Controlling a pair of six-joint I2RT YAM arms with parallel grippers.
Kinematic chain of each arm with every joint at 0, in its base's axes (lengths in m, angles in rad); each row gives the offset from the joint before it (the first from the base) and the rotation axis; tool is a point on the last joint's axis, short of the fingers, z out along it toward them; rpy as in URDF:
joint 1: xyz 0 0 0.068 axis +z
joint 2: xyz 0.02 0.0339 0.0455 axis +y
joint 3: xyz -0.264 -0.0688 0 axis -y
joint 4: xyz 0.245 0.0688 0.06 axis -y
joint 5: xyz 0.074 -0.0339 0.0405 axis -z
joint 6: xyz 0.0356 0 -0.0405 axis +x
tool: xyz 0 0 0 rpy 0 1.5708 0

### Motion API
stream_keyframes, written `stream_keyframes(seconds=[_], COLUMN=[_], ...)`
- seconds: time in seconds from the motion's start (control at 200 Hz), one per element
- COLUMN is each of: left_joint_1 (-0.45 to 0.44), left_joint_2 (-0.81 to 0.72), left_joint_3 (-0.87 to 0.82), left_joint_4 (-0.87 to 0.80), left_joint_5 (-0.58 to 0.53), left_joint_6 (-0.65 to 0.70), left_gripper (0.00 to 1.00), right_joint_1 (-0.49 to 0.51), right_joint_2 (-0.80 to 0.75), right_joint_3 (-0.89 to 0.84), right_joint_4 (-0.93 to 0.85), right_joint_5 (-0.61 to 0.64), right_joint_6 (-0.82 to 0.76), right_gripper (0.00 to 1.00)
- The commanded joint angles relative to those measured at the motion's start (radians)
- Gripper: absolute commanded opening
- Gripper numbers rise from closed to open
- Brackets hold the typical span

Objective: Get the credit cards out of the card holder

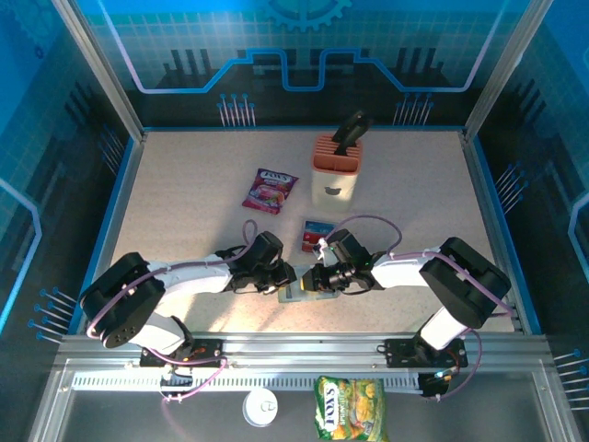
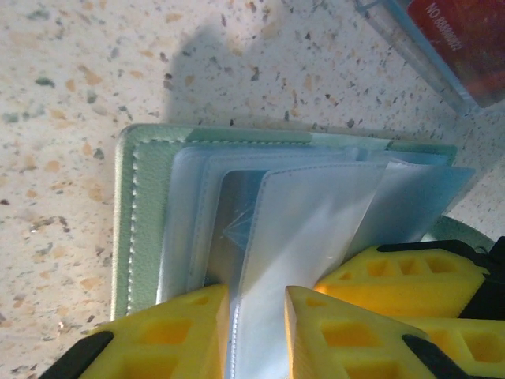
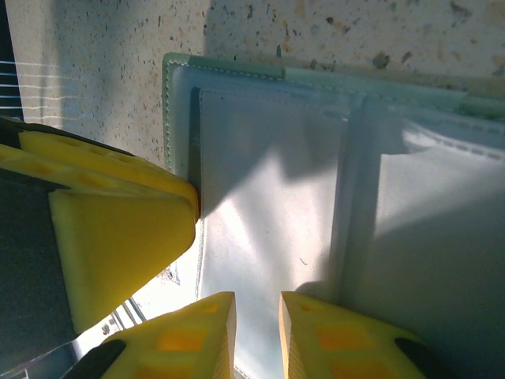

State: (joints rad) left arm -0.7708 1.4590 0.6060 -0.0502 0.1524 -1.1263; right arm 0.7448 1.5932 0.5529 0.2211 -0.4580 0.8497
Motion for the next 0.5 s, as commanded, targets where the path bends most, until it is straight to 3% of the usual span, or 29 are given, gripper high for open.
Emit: stream_keyframes(seconds=[0.0, 0.27, 0.495], left_joint_1=[-0.008, -0.009, -0.009], left_joint_2=[0.011, -0.001, -0.009], left_joint_3=[-0.005, -0.003, 0.004], left_joint_4=[0.02, 0.022, -0.031], left_joint_5=[0.01, 0.009, -0.017], left_joint_6=[0.003, 0.011, 0.02], left_gripper=[0.21, 0.13, 0.27], right_joint_1=[-0.005, -0.007, -0.006], right_joint_2=[-0.004, -0.011, -0.008], right_joint_3=[-0.03, -0.03, -0.034], right_joint_4=[-0.07, -0.065, -0.082], right_joint_5=[-0.002, -0.006, 0.016], right_joint_6=[0.006, 0.011, 0.011], right_gripper=[0.22, 0.22, 0.2])
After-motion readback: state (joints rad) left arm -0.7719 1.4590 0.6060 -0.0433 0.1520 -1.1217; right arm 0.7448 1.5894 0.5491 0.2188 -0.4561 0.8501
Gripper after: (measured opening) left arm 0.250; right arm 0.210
